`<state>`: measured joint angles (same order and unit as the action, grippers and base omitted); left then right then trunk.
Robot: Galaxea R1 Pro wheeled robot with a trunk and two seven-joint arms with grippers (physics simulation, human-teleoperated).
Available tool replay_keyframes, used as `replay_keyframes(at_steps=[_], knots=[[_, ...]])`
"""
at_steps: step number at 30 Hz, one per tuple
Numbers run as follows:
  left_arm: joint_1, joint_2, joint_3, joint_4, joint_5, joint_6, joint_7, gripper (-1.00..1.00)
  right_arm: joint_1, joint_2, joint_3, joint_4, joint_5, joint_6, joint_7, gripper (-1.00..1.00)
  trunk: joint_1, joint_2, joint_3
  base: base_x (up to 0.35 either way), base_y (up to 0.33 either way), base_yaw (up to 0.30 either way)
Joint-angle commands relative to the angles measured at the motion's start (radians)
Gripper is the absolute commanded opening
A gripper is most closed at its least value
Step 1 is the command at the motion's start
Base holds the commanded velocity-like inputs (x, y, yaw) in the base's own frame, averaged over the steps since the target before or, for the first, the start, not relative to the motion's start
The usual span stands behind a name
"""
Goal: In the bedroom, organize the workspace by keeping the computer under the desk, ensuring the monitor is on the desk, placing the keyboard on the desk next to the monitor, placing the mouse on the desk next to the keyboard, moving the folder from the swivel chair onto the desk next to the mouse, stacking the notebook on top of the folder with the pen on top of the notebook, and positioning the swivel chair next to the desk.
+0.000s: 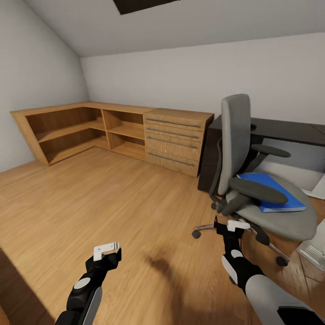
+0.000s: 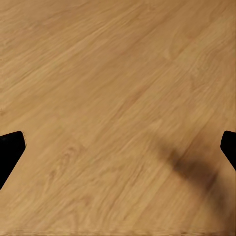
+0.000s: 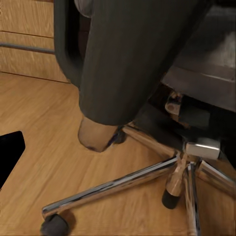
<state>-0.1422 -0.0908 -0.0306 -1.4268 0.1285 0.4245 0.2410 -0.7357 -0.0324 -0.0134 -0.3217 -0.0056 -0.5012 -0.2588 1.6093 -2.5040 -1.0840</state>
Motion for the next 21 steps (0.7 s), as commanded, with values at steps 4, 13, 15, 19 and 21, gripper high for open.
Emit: replay_keyframes(at_steps=[4,13,15,19,21], knots=[[0.000,0.000,-0.002,-0.001,0.011,0.004,0.009,1.00,0.000,0.000,-0.001,0.001,-0.001,-0.004,0.000,1.00,-0.001,0.000,-0.001,-0.306,0.000,0.000],[0.000,0.000,-0.002,-0.001,0.011,0.004,0.009,1.00,0.000,0.001,0.002,0.005,-0.002,0.000,0.002,1.00,-0.001,0.000,-0.001,-0.322,0.000,-0.031],[0.000,0.000,-0.002,-0.001,0.011,0.004,0.009,1.00,-0.001,0.004,0.002,0.006,-0.002,0.001,0.002,1.00,-0.001,0.000,-0.001,-0.280,0.000,-0.180],[0.000,0.000,-0.002,-0.001,0.011,0.004,0.009,1.00,0.000,0.008,0.002,0.008,-0.002,0.001,0.003,1.00,-0.001,0.000,-0.001,-0.167,0.000,-0.225],[0.000,0.000,-0.002,-0.001,0.011,0.004,0.009,1.00,0.000,0.009,0.002,0.008,-0.002,0.001,0.003,1.00,-0.001,0.000,-0.001,-0.067,0.000,-0.248]])
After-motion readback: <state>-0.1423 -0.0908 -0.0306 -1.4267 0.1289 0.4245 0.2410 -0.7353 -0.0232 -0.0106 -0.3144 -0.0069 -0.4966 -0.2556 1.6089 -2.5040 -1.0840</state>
